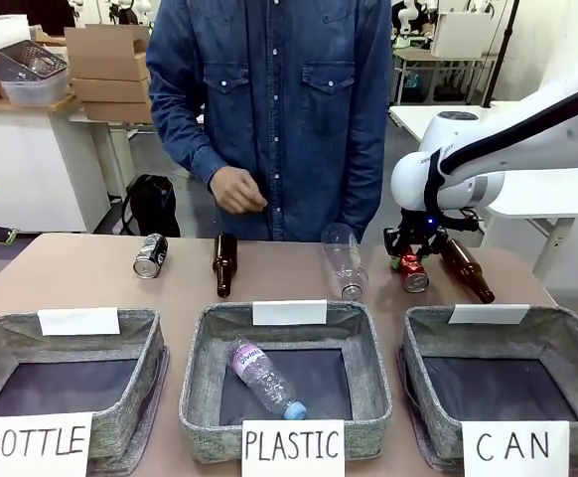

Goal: Sort the can waste into the basket.
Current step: Pick up the can waste from the table and place it in the right Fabric basket.

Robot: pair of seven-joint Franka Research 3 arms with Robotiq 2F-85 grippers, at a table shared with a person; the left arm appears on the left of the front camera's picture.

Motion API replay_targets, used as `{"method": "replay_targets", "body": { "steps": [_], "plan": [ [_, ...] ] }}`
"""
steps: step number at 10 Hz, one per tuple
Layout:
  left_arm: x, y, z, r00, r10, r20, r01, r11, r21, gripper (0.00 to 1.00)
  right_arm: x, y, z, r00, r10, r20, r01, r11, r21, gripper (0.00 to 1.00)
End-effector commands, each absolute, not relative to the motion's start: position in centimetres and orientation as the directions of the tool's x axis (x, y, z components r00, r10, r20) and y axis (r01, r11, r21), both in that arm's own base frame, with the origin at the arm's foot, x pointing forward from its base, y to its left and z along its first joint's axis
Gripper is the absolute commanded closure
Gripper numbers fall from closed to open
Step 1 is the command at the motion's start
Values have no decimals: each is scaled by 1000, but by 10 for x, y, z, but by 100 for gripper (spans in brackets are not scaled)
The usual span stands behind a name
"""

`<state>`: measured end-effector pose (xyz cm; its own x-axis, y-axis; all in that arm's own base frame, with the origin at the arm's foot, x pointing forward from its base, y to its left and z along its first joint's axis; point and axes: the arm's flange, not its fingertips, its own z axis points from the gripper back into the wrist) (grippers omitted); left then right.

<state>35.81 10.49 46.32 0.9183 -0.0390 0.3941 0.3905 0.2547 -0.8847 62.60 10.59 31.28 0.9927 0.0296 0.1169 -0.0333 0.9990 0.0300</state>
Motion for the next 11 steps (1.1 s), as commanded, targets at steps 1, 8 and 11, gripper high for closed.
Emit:
{"method": "replay_targets", "body": {
  "steps": [1, 8, 11],
  "plan": [
    [356, 106, 464, 909, -55, 413, 413, 245, -877, 0, 631, 118, 309, 994, 15, 104, -15, 1000, 4, 91],
    [356, 106, 464, 909, -55, 413, 413, 245, -877, 0, 596, 94, 376, 988, 150, -33, -148, 987, 69, 100],
    [356, 106, 464, 909, -55, 413, 413, 245, -877, 0, 475, 59, 479, 782, 618, 79, -622, 782, 35, 100]
  ]
}}
